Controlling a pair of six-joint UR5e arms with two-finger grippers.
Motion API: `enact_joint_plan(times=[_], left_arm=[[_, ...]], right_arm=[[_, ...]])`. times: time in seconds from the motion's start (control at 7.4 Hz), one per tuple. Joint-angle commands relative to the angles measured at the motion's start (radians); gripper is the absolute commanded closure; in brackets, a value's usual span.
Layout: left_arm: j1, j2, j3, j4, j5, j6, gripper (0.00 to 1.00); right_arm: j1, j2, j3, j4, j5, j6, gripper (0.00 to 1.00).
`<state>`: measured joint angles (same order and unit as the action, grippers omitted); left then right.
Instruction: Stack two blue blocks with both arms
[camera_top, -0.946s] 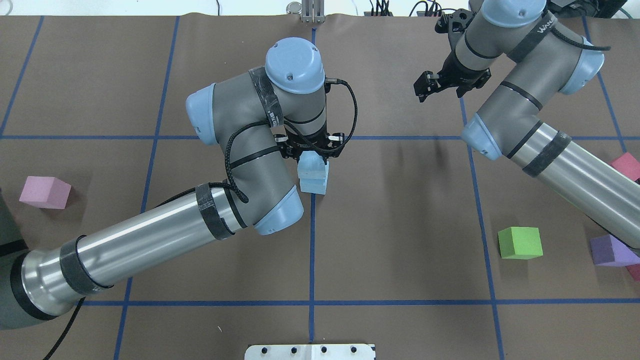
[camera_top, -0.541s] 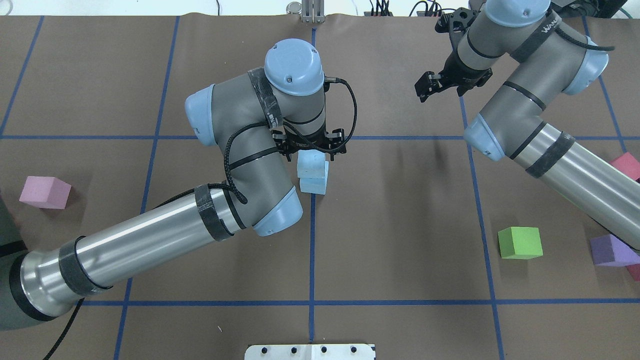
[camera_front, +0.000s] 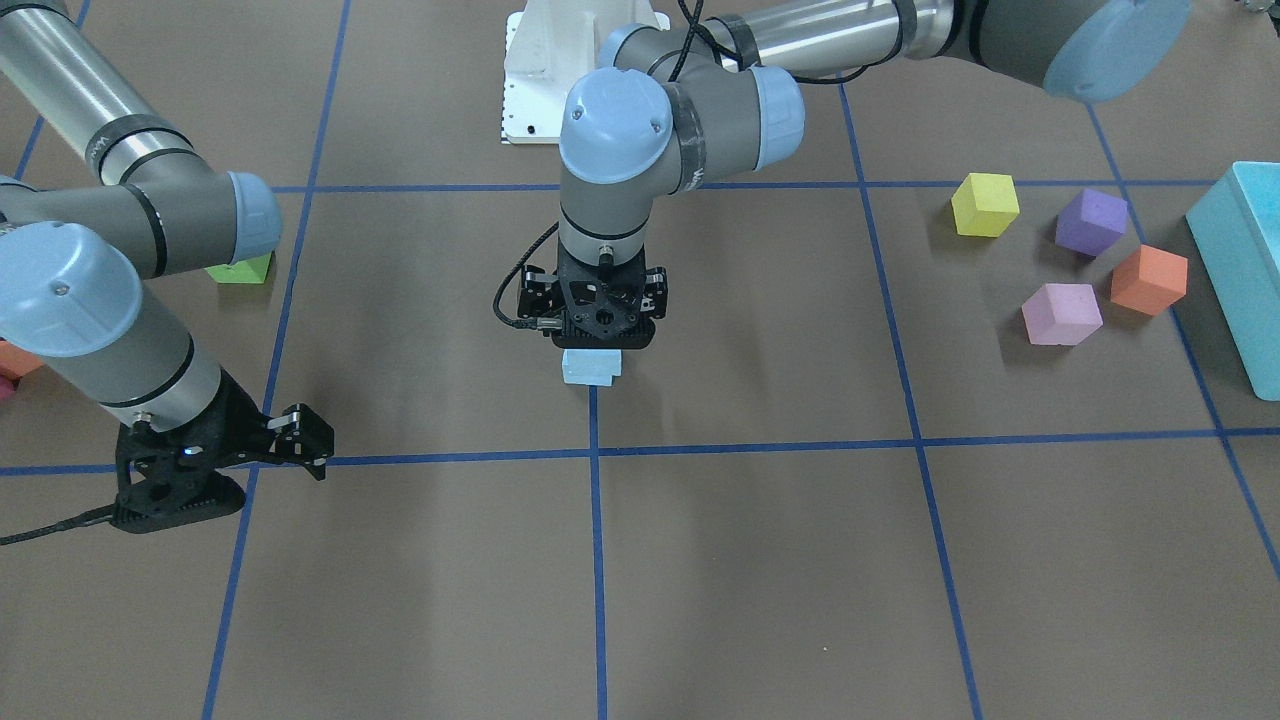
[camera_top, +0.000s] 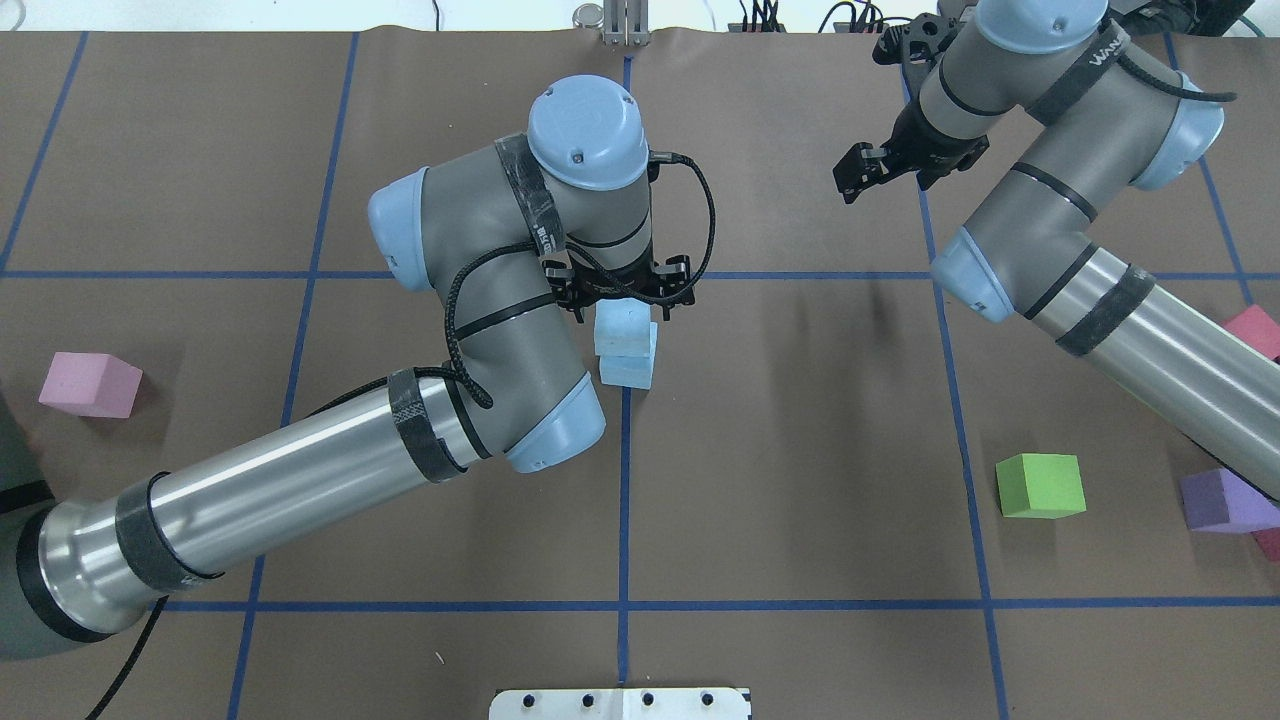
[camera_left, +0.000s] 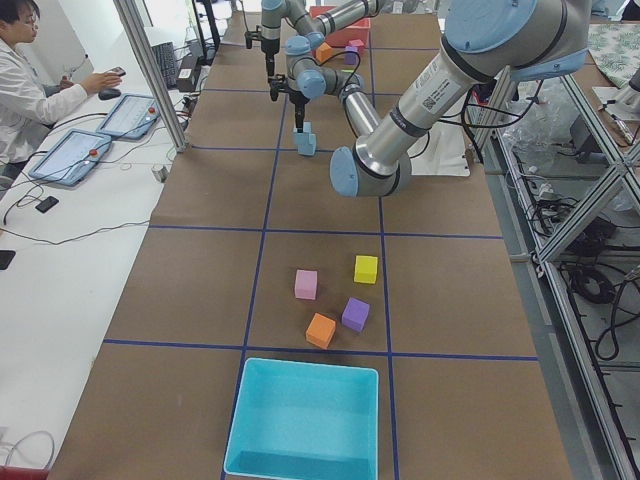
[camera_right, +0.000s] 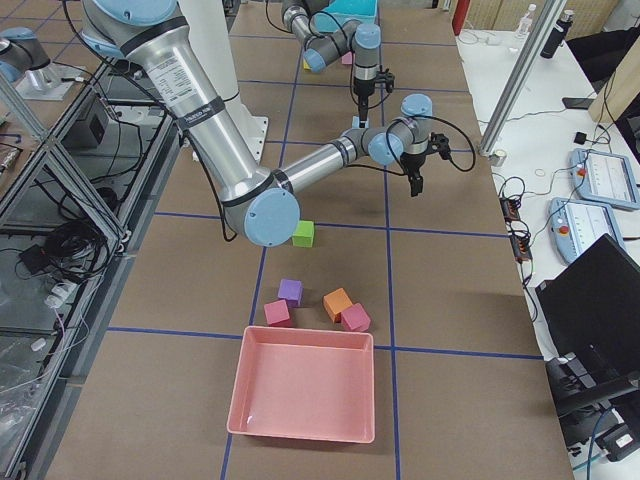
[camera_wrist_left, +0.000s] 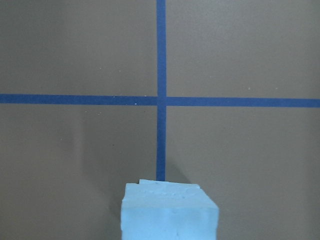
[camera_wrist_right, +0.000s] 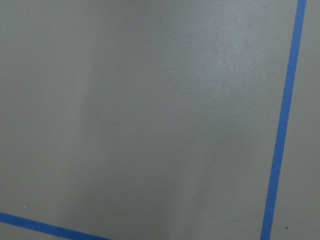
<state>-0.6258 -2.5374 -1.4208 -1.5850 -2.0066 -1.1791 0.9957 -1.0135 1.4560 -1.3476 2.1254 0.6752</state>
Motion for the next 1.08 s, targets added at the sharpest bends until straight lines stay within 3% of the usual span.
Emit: enact_joint_plan(times=[0.0, 0.14, 0.41, 0.68, 0.81, 0.95], left_arm=[[-0.113, 0.088, -0.114, 0.010, -0.111, 0.089, 0.00], [-0.193, 0.180, -0.213, 0.052, -0.159, 0.186, 0.00], [-0.390, 0.378, -0.354, 0.163, -0.245, 0.551, 0.00], [-0.626, 0.594, -0.333, 0.160, -0.347, 0.894, 0.00], [-0.709, 0.676, -0.292, 0.165, -0.400, 1.031, 0.00], [-0.745, 0.727, -0.255, 0.162, -0.393, 1.085, 0.00]], right_arm=[[0.140, -0.162, 0.135, -0.002, 0.095, -0.119, 0.00], [0.244, -0.247, 0.186, -0.008, 0.135, -0.213, 0.00], [0.403, -0.330, 0.196, -0.053, 0.204, -0.224, 0.00], [0.464, -0.477, 0.263, -0.062, 0.209, -0.230, 0.00], [0.486, -0.538, 0.308, -0.064, 0.209, -0.271, 0.00], [0.509, -0.569, 0.313, -0.064, 0.209, -0.304, 0.00]])
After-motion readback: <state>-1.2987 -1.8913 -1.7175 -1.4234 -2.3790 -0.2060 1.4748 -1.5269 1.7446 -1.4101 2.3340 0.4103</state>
